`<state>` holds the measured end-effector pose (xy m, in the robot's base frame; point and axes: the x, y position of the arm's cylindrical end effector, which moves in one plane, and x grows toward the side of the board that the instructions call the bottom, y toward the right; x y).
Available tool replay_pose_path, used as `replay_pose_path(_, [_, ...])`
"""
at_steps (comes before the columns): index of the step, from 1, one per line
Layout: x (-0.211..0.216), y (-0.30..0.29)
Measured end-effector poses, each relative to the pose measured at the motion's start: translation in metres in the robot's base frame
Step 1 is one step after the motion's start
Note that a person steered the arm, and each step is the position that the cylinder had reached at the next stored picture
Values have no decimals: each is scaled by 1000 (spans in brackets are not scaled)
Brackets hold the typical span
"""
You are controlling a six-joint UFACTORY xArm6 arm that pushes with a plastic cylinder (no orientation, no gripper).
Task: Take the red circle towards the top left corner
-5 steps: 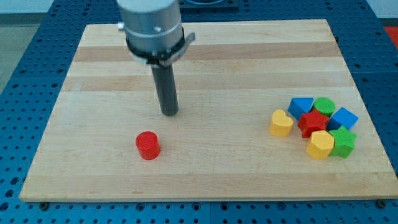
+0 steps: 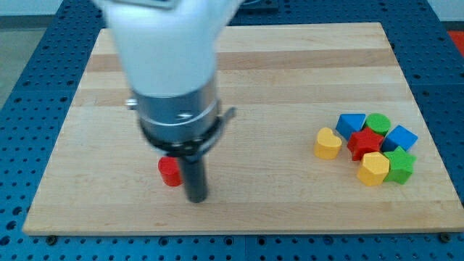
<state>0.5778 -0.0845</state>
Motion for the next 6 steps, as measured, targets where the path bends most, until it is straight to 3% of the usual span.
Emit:
replay_pose_path(4, [-127,-16])
replay_pose_path(6, [-117,-32])
